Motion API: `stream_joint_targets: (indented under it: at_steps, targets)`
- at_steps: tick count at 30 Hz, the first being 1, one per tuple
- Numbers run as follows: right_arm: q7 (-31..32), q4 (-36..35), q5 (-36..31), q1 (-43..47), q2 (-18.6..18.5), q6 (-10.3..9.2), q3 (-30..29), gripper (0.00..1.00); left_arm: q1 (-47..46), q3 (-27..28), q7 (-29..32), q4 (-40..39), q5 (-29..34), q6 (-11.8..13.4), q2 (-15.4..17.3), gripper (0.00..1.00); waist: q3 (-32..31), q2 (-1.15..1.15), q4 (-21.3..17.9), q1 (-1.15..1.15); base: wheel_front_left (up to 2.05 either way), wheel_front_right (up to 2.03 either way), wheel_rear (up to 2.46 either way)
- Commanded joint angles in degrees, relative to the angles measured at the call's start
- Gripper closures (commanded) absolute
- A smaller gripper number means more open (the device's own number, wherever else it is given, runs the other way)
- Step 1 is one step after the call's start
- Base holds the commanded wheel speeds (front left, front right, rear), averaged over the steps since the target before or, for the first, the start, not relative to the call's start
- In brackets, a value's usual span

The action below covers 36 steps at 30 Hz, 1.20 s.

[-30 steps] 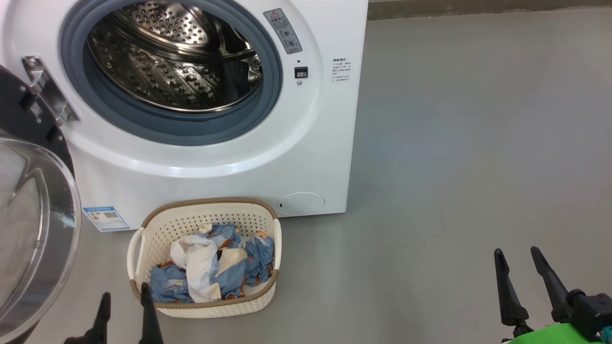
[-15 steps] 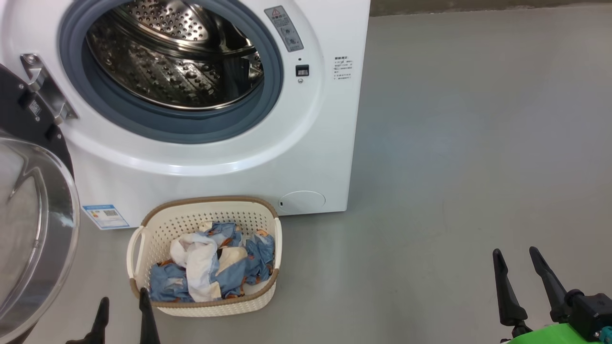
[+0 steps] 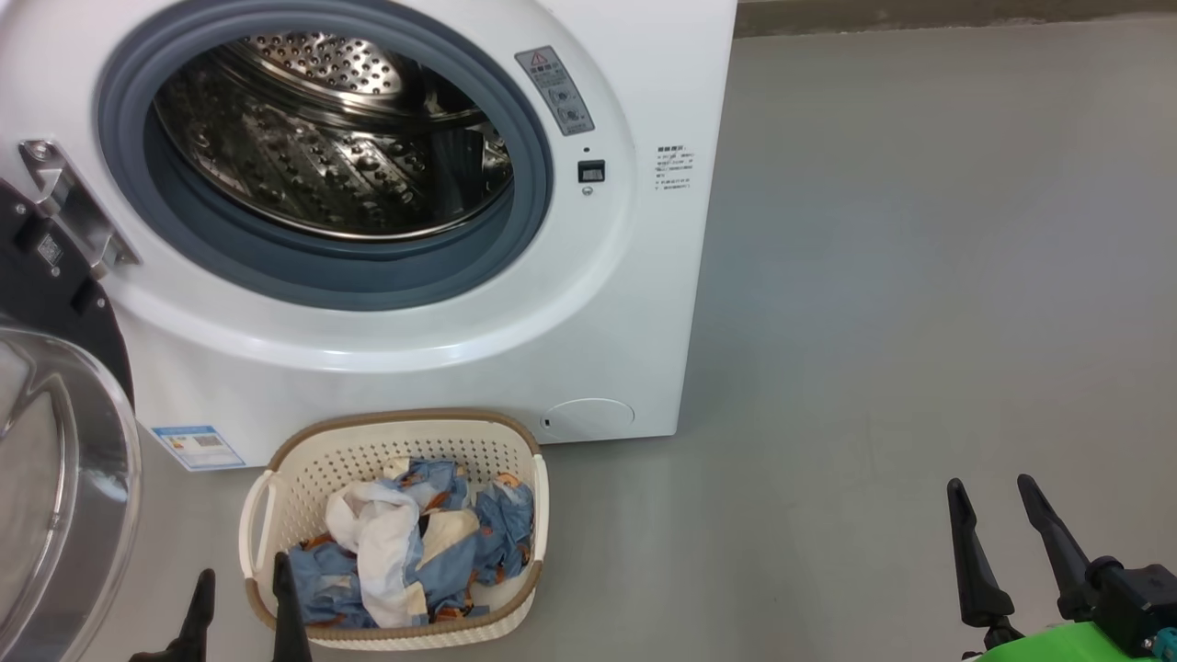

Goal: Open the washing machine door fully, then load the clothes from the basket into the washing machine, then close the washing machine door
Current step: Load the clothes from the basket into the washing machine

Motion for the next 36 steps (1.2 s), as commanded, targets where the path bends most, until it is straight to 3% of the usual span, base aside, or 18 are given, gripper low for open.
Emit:
stream_joint_targets:
  at_steps: [1,23,36]
  targets:
    - [-0.69,-1.34,-0.13,-0.68,-0.82,0.09,1.54,0.0,-1.66,1.7,-0.32,-1.36,0.54,0.42,0.7,0.0,0.02,0.0,0.05,0.0,0.43,-0.43,0.0]
    - [-0.69,-1.37,0.38,-1.48,-0.51,0.09,2.16,0.0,-2.1,1.77,-0.32,-1.72,0.36,0.75,0.7,0.0,1.84,0.0,-1.56,0.0,0.02,-0.02,0.0]
    - [-0.69,-1.72,2.32,-4.75,0.28,0.09,3.32,0.0,-9.53,-0.13,-0.32,2.51,1.18,0.64,0.7,0.0,11.75,0.0,-4.8,0.0,0.0,0.0,0.0]
